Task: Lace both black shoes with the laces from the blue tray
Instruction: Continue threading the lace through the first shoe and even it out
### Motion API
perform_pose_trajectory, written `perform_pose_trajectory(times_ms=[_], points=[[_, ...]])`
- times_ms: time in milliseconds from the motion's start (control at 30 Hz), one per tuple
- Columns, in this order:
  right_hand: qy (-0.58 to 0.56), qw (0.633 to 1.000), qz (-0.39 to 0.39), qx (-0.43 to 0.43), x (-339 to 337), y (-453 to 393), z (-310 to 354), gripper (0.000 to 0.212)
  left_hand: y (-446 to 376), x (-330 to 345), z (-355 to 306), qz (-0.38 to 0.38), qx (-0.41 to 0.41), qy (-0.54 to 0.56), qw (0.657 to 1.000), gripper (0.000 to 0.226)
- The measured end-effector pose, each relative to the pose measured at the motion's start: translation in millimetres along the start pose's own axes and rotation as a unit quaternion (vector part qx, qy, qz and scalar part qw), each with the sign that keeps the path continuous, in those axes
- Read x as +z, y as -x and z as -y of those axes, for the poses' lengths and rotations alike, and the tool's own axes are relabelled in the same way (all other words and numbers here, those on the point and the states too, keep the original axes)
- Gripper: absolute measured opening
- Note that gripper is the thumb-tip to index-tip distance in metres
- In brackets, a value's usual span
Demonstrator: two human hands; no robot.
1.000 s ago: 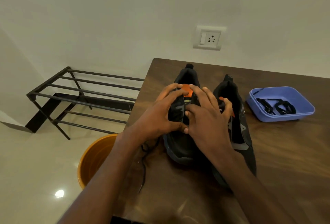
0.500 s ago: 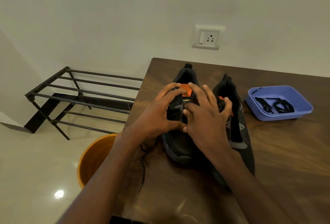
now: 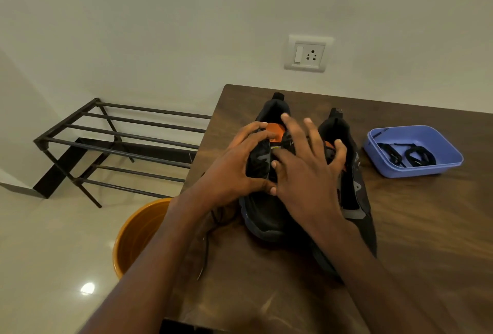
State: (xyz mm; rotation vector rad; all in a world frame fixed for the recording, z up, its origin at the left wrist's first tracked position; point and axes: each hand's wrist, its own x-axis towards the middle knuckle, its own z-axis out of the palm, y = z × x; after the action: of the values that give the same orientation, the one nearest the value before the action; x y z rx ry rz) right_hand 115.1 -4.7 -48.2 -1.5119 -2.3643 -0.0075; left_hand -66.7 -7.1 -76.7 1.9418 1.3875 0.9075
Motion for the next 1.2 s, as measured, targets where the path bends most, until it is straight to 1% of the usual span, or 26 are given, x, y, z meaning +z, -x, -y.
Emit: perform_pose_trajectory(times_ms=[33, 67, 100, 133, 200, 233, 267, 300, 400, 467, 500, 600, 667, 767, 833, 867, 900, 967, 1000, 1033, 1067, 1100, 1167, 1200], points=[[-0.008, 1.0, 0.01, 0.006, 2, 0, 1, 0.027, 0, 0, 0, 0.0, 0.0, -0.001, 1.0, 0.1], [-0.024, 1.0, -0.004, 0.012, 4, 0, 1, 0.02, 0, 0, 1, 0.001, -0.002, -0.001, 1.0, 0.1], [-0.043, 0.998, -0.042, 0.022, 4, 1, 0, 0.015, 0, 0, 1, 0.002, -0.003, 0.0, 1.0, 0.101], [-0.067, 0.992, -0.098, 0.038, 2, 2, -3, 0.013, 0, 0, 1, 0.003, -0.006, 0.0, 1.0, 0.102], [-0.104, 0.964, -0.231, 0.081, -6, 4, -14, 0.014, -1, 0, 1, 0.005, -0.013, 0.002, 1.0, 0.103], [-0.103, 0.949, -0.281, 0.095, -11, 5, -19, 0.013, -1, 0, 0, 0.006, -0.016, 0.003, 1.0, 0.103], [-0.091, 0.943, -0.303, 0.098, -15, 5, -23, 0.013, -1, -1, 0, 0.005, -0.016, 0.003, 1.0, 0.104], [-0.073, 0.949, -0.291, 0.094, -18, 4, -25, 0.014, -1, 0, 0, 0.005, -0.015, 0.003, 1.0, 0.104], [-0.034, 0.987, -0.148, 0.052, -10, 3, -16, 0.028, 0, 0, 0, 0.002, -0.011, 0.002, 1.0, 0.103], [-0.022, 0.996, -0.079, 0.027, 1, 2, -8, 0.033, 0, 0, 1, 0.001, -0.008, 0.001, 1.0, 0.103], [-0.021, 0.998, -0.062, 0.024, 4, 1, -5, 0.035, 0, 0, 2, 0.0, -0.006, -0.001, 1.0, 0.103], [-0.021, 0.997, -0.066, 0.027, 8, -2, -4, 0.037, 0, 1, 2, -0.002, -0.001, -0.004, 1.0, 0.102], [-0.023, 0.997, -0.072, 0.021, 7, -3, -5, 0.029, 0, 1, 2, -0.001, 0.003, -0.005, 1.0, 0.102], [-0.024, 0.999, -0.046, 0.014, 7, -3, -3, 0.012, 0, 1, 1, 0.0, 0.004, -0.004, 1.0, 0.101], [-0.036, 0.997, -0.062, 0.018, 8, -2, -2, 0.008, 0, 1, 1, 0.0, 0.001, -0.003, 1.0, 0.101], [-0.051, 0.994, -0.095, 0.031, 6, -1, -3, 0.01, 0, 1, 2, -0.001, -0.001, -0.004, 1.0, 0.102], [-0.075, 0.985, -0.144, 0.055, 3, 1, -5, 0.014, 0, 1, 2, -0.001, -0.003, -0.004, 1.0, 0.102], [-0.115, 0.951, -0.264, 0.111, -8, 3, -17, 0.015, -1, 1, 1, 0.001, -0.006, -0.004, 1.0, 0.103], [-0.118, 0.936, -0.307, 0.128, -14, 3, -25, 0.013, -1, 0, 2, 0.001, -0.007, -0.004, 1.0, 0.103], [-0.111, 0.931, -0.321, 0.137, -19, 3, -32, 0.014, -1, 0, 2, 0.001, -0.008, -0.003, 1.0, 0.103], [-0.097, 0.938, -0.305, 0.137, -23, 3, -37, 0.02, -1, 0, 2, 0.002, -0.009, -0.001, 1.0, 0.103], [-0.081, 0.951, -0.27, 0.128, -24, 3, -37, 0.029, -1, 0, 2, 0.002, -0.01, 0.001, 1.0, 0.103], [-0.057, 0.978, -0.19, 0.069, -20, 3, -28, 0.043, -1, 0, 2, 0.001, -0.009, 0.002, 1.0, 0.103], [-0.051, 0.987, -0.147, 0.032, -15, 4, -20, 0.043, -1, 1, 2, -0.002, -0.006, 0.0, 1.0, 0.103]])
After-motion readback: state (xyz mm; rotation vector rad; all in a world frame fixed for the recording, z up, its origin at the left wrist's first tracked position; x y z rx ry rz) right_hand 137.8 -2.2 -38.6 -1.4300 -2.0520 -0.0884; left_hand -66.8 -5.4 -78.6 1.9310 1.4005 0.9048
